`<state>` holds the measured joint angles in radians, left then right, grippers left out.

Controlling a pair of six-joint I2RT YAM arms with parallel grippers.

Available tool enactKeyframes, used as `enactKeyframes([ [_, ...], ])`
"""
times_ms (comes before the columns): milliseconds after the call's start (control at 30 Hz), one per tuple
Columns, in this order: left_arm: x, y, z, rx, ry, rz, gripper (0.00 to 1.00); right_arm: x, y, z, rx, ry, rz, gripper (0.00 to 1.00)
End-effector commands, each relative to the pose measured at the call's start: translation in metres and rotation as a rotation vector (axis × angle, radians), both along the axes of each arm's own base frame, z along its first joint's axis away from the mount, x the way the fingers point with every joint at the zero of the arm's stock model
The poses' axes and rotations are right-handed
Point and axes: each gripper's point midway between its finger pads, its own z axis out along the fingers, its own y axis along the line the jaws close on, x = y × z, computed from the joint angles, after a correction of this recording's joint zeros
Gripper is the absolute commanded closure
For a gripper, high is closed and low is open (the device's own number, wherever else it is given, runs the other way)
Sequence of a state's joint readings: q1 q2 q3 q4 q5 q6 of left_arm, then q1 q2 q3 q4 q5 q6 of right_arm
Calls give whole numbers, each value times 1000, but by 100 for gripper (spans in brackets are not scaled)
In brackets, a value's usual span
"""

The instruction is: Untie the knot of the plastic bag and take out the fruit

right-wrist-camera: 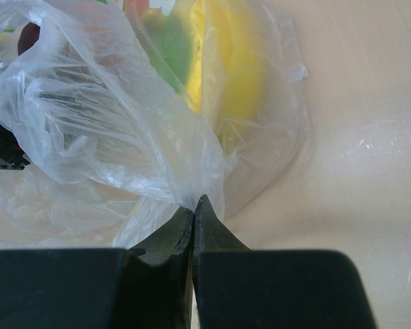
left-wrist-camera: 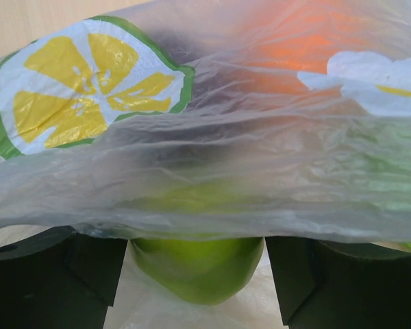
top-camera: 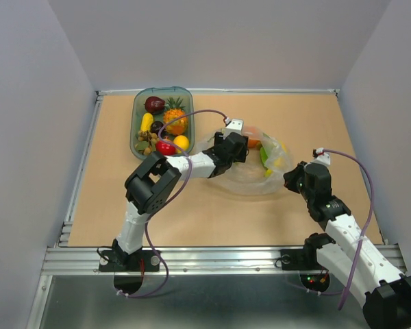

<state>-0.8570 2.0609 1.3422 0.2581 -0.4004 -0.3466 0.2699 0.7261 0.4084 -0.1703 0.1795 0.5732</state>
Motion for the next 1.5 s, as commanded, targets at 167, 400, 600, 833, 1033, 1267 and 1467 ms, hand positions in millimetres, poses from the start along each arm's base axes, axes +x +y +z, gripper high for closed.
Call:
enactKeyframes([
  [167,-6,4,41,-40,-52,9,62,3,2,1,8,-36,0,100],
  [400,-23,-9,88,-91,-119,-79,78,3,2,1,7,-37,-3,100],
  [600,-50,-35,129,-160,-146,-261,78,3,1,2,3,-41,-8,99],
  [833,-71,-29,190,-230,-208,-346,78,3,0,3,4,-43,-9,100],
  [1033,-64,5,277,-304,-346,-292,78,3,0,2,3,-40,-8,99],
  [1267,13,134,308,-289,-420,142,77,3,2,3,3,-43,-1,100],
  [1467,72,242,279,-208,-415,431,74,1,9,3,-9,-45,16,99],
])
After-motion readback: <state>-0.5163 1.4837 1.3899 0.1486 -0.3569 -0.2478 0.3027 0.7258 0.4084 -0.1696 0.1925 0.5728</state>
